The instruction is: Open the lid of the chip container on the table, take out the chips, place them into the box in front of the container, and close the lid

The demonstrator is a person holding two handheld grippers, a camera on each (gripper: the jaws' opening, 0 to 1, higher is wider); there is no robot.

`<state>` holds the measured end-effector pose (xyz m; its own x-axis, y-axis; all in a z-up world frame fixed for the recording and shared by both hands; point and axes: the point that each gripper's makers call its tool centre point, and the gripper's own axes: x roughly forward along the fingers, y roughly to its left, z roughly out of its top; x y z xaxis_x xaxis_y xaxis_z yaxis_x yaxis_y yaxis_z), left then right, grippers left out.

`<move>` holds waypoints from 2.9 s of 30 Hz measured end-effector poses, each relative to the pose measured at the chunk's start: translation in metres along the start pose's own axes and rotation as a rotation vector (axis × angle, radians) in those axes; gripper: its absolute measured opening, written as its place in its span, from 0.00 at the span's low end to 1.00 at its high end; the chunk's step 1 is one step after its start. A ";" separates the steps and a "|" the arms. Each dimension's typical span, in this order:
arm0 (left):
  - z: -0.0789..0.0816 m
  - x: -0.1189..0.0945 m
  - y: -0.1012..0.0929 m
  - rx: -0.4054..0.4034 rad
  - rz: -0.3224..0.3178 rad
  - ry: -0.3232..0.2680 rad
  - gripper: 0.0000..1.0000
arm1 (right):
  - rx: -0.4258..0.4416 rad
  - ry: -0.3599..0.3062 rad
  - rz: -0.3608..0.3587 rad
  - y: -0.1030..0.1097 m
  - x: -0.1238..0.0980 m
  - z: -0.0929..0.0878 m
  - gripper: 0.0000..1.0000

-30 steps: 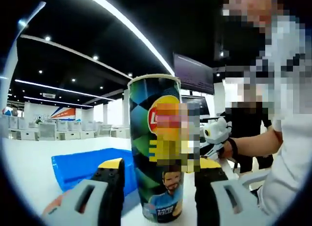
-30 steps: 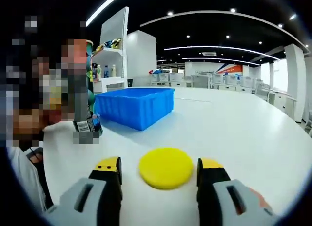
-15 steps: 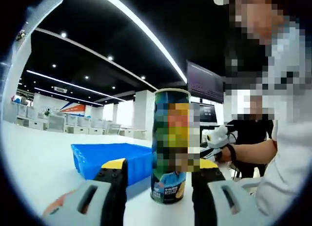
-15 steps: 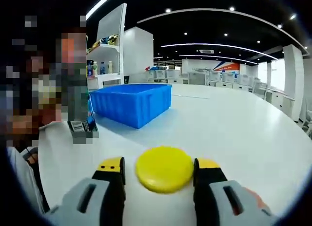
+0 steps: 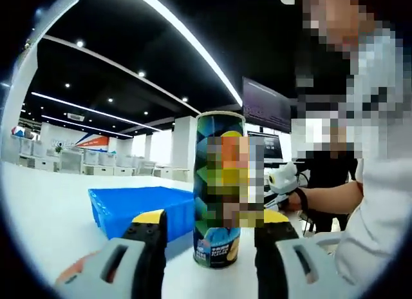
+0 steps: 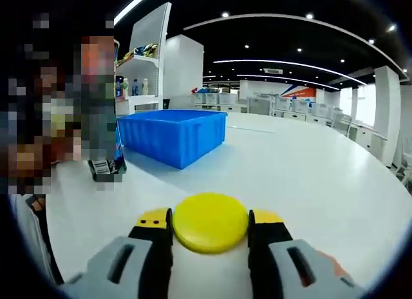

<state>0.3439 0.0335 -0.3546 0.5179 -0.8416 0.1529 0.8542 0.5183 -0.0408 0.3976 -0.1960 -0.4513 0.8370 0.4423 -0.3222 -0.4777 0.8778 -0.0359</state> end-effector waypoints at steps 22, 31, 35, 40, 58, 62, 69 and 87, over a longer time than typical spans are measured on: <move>-0.003 0.000 -0.001 0.003 -0.016 0.032 0.58 | 0.036 -0.092 0.034 -0.003 -0.016 0.036 0.47; 0.003 -0.001 -0.002 0.009 -0.017 0.022 0.59 | -0.038 -0.183 0.088 0.009 -0.027 0.102 0.47; 0.009 -0.004 -0.003 0.006 -0.023 0.006 0.59 | -0.050 -0.240 0.170 0.025 -0.030 0.137 0.47; 0.008 -0.006 0.001 0.007 0.000 0.029 0.59 | -0.051 -0.294 0.254 0.046 -0.036 0.180 0.47; 0.011 -0.011 -0.001 0.005 0.008 0.041 0.56 | -0.147 -0.279 0.568 0.149 -0.024 0.239 0.47; 0.013 -0.014 0.000 0.001 0.011 0.034 0.56 | -0.162 -0.241 0.611 0.159 -0.018 0.236 0.47; 0.014 -0.017 0.004 -0.003 0.022 0.026 0.56 | -0.182 -0.199 0.647 0.169 -0.010 0.231 0.47; 0.012 -0.021 0.006 -0.003 0.032 0.032 0.55 | -0.237 -0.143 0.667 0.174 -0.003 0.218 0.47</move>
<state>0.3377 0.0564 -0.3461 0.5462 -0.8290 0.1201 0.8373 0.5447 -0.0478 0.3700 -0.0051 -0.2505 0.3663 0.9040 -0.2203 -0.9305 0.3565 -0.0843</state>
